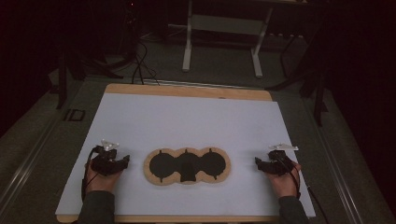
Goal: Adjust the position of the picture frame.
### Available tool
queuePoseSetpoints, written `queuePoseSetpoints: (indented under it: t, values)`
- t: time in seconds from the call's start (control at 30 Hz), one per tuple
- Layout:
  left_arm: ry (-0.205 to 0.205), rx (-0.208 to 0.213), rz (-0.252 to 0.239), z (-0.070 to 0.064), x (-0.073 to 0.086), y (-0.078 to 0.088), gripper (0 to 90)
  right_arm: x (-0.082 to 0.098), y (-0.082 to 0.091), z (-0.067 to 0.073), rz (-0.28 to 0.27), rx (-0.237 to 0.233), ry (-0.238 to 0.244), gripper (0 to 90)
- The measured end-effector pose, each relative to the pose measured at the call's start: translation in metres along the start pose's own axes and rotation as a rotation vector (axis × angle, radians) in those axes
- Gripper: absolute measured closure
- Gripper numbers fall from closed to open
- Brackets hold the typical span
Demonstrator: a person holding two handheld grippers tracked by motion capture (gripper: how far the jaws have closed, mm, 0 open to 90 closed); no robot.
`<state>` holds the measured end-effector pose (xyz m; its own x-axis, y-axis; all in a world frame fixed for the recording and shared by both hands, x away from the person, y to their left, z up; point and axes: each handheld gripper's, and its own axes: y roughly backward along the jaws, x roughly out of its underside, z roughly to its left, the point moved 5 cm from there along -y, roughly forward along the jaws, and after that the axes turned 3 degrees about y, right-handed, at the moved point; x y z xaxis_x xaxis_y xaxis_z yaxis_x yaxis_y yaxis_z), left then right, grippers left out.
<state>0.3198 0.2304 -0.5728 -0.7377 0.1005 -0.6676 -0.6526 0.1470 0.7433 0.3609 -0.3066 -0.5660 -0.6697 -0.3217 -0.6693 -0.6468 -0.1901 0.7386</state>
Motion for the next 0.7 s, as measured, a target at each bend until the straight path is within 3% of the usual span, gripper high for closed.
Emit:
queuePoseSetpoints:
  t: [0.1, 0.2, 0.3, 0.53, 0.7]
  values:
    - [-0.002, 0.026, -0.021, -0.003, 0.000, 0.005, 48.2, -0.003, 0.006, 0.001, -0.037, -0.009, 0.009, 39.7]
    - [0.009, 0.072, -0.078, -0.005, -0.002, 0.013, 51.2, -0.005, 0.012, 0.004, -0.063, -0.014, 0.035, 44.6]
    - [0.013, 0.130, -0.102, -0.007, -0.003, 0.017, 55.9, -0.006, 0.013, 0.009, -0.071, -0.035, 0.047, 45.4]
    - [-0.063, 0.233, -0.121, -0.024, -0.005, 0.026, 62.8, -0.009, 0.017, 0.021, -0.092, -0.100, 0.046, 47.2]
    - [-0.105, 0.287, -0.127, -0.035, -0.004, 0.032, 61.3, -0.012, 0.021, 0.033, -0.109, -0.153, 0.061, 50.6]
